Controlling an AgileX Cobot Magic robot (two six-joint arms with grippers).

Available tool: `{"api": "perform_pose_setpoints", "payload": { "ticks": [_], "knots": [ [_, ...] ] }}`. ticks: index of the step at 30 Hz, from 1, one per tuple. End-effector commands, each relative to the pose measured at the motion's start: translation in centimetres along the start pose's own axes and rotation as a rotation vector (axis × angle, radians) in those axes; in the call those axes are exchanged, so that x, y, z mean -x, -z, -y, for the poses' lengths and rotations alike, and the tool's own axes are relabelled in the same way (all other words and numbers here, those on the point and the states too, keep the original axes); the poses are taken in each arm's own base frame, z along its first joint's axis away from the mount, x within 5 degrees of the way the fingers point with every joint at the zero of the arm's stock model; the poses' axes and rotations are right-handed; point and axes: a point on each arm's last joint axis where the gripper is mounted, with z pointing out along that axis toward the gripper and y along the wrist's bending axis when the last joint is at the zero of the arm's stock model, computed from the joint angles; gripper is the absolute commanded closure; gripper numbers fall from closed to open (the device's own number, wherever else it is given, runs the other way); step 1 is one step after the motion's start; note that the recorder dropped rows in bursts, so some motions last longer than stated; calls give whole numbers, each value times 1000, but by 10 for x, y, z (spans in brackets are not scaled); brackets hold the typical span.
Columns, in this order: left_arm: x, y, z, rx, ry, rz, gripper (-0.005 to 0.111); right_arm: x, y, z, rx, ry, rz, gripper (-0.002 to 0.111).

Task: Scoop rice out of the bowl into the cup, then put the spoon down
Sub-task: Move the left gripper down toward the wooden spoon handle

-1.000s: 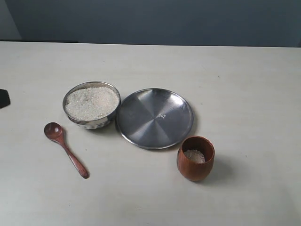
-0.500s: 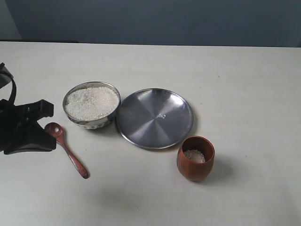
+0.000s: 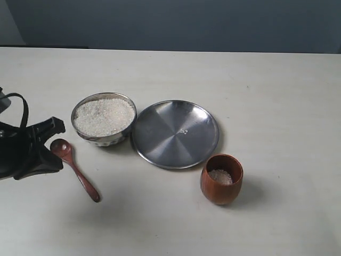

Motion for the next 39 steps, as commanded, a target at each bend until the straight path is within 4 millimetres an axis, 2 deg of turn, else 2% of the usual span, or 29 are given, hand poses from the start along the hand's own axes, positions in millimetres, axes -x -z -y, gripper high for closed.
{"api": "perform_pose_setpoints", "payload": {
  "ticks": [1, 8, 10, 13, 15, 17, 28, 35, 39],
  "knots": [
    [4, -16, -6, 4, 17, -3, 106, -1, 0, 0, -5, 5, 4, 108],
    [8, -34, -8, -24, -38, -29, 105, -1, 0, 0, -5, 5, 4, 108],
    [8, -40, -11, -13, -22, -51, 97, -1, 0, 0, -5, 5, 4, 108],
    [7, -47, -15, 2, -6, -86, 75, -1, 0, 0, -5, 5, 4, 108],
    [8, -51, -17, 11, 11, -93, 64, -1, 0, 0, -5, 5, 4, 108],
    [8, -54, -19, 15, 28, -96, 60, -1, 0, 0, -5, 5, 4, 108],
    [16, -56, -15, -10, 117, -42, 60, -1, 0, 0, -5, 5, 4, 108],
    [12, -60, 12, -60, 24, -72, 67, -1, 0, 0, -5, 5, 4, 108],
    [4, -65, 28, -76, -25, -78, 80, -1, 0, 0, -5, 5, 4, 108]
  ]
}}
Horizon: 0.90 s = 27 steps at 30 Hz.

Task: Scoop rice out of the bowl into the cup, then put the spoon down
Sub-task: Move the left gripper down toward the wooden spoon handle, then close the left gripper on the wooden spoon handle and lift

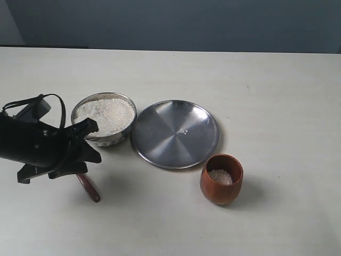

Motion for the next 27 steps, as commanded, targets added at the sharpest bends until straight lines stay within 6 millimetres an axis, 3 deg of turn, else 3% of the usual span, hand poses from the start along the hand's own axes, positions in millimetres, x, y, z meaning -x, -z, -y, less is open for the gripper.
{"api": "perform_pose_setpoints", "payload": {
  "ticks": [1, 8, 14, 27],
  "knots": [
    [-9, -6, 16, -14, -55, -6, 84, -1, 0, 0, -5, 5, 4, 108],
    [-20, -20, 15, 14, -95, -87, 107, -1, 0, 0, -5, 5, 4, 108],
    [-24, -32, 5, 71, -135, -162, 106, -1, 0, 0, -5, 5, 4, 108],
    [-13, -32, -2, 156, -246, -61, 106, -1, 0, 0, -5, 5, 4, 108]
  ]
}}
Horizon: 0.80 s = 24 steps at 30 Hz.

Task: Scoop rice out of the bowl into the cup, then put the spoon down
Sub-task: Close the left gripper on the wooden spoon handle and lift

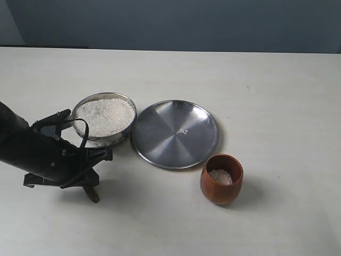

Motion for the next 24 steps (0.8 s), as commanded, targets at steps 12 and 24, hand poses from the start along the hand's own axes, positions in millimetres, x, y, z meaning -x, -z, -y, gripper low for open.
{"api": "perform_pose_setpoints", "payload": {
  "ticks": [12, 24],
  "knots": [
    [-3, 1, -16, 192, -120, -42, 106, -1, 0, 0, -5, 5, 4, 108],
    [-1, 26, -27, 390, -265, -15, 106, -1, 0, 0, -5, 5, 4, 108]
  ]
}}
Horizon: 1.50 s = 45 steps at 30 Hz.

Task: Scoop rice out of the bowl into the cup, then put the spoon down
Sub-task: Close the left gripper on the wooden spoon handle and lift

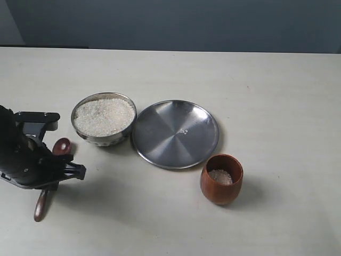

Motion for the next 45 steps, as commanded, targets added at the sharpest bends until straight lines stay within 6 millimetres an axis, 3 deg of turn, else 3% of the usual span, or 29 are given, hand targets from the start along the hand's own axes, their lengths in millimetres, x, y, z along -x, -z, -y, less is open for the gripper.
{"api": "perform_pose_setpoints", "payload": {
  "ticks": [1, 6, 10, 14, 21, 25, 32, 45],
  "knots": [
    [-4, 5, -7, 78, -77, -28, 106, -1, 0, 0, -5, 5, 4, 108],
    [-5, 11, -15, 159, -158, -48, 106, -1, 0, 0, -5, 5, 4, 108],
    [0, 33, -24, 267, -289, -13, 106, -1, 0, 0, -5, 5, 4, 108],
    [-4, 40, -26, 281, -314, -34, 104, -1, 0, 0, -5, 5, 4, 108],
    [-9, 39, -22, 233, -276, -85, 66, -1, 0, 0, -5, 5, 4, 108],
    [-12, 39, -22, 233, -264, -109, 55, -1, 0, 0, -5, 5, 4, 108],
    [-10, 37, -18, 190, -239, -79, 55, -1, 0, 0, -5, 5, 4, 108],
    [-19, 11, -21, 194, -259, -150, 61, -1, 0, 0, -5, 5, 4, 108]
  ]
}}
